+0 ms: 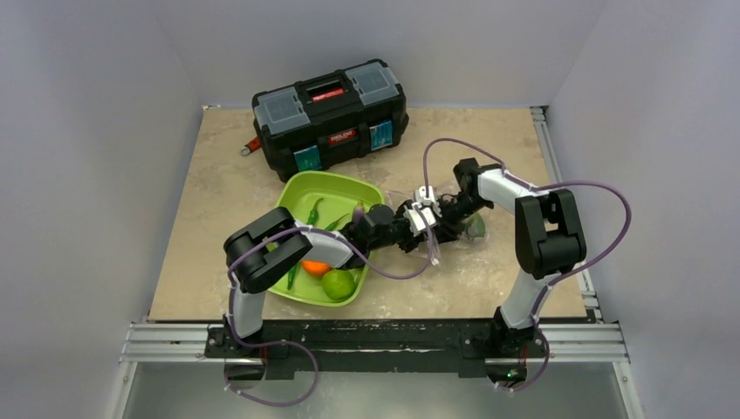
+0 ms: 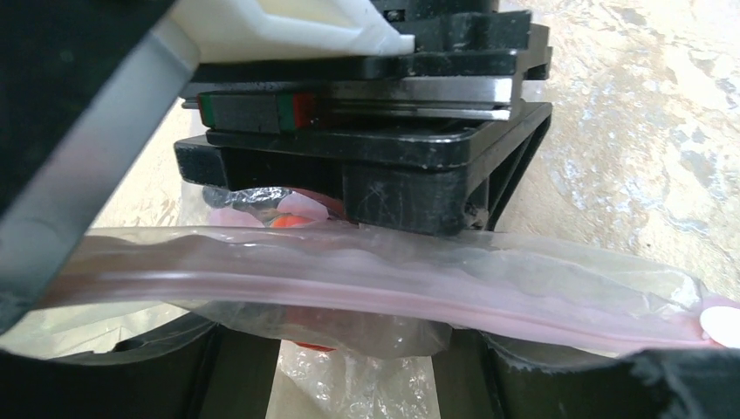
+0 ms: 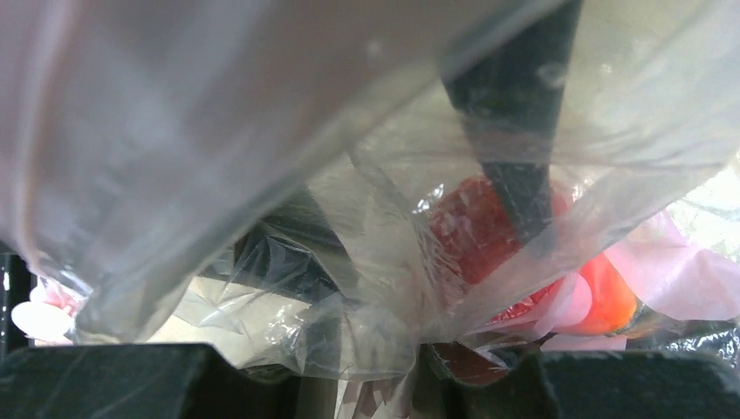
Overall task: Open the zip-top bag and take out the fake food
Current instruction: Pick up the fake fruit from the zipper food storage bag.
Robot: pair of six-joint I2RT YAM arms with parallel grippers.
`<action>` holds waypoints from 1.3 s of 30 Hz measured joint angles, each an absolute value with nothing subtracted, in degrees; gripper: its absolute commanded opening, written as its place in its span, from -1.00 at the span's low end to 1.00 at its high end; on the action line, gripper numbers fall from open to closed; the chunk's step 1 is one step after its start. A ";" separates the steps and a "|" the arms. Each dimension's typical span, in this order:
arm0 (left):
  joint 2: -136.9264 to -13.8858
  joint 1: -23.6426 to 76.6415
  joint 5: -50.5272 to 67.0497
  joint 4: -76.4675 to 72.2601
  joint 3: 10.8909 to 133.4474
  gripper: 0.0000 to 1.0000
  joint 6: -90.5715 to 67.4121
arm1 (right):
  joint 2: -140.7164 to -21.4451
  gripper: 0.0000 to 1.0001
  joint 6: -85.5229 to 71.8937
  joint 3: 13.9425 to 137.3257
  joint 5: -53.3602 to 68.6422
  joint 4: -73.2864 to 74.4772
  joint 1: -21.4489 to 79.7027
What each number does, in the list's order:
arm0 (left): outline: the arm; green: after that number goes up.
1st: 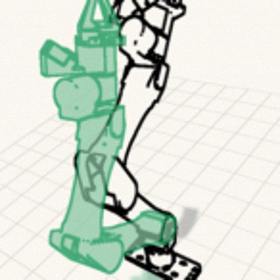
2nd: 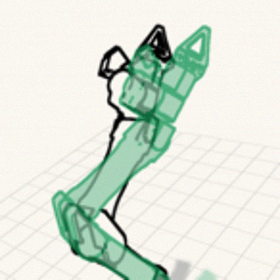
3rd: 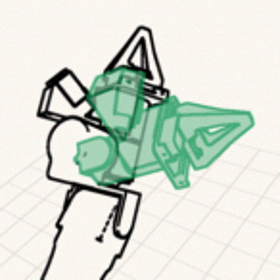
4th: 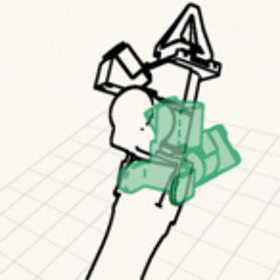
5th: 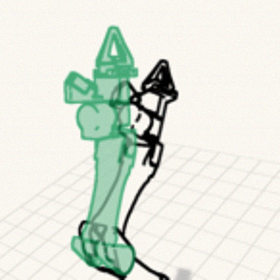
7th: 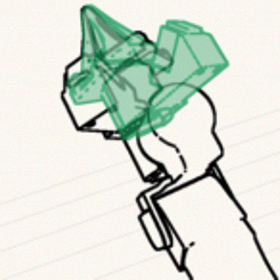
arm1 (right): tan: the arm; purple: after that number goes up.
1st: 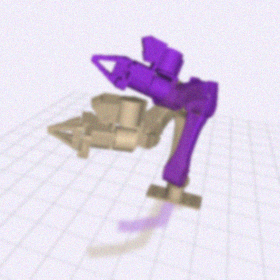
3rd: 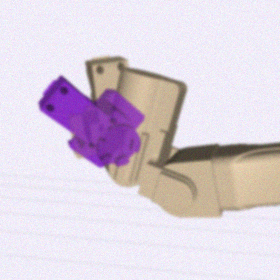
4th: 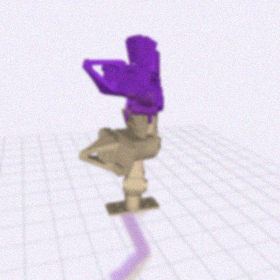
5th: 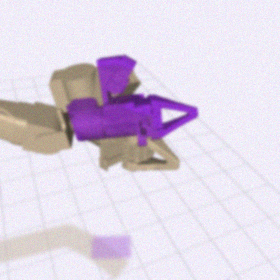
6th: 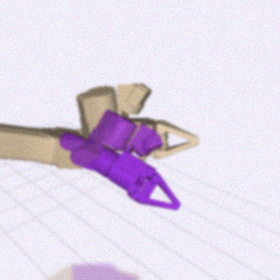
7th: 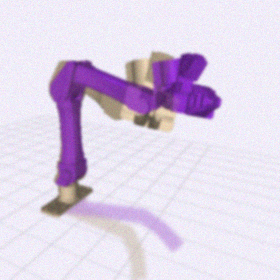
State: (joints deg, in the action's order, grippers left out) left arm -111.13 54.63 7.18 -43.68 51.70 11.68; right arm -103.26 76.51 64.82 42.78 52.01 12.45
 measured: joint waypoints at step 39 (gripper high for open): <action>-108.66 53.91 11.79 -41.63 45.56 0.26 9.65 | -99.42 -0.21 76.95 67.18 35.53 43.51 12.49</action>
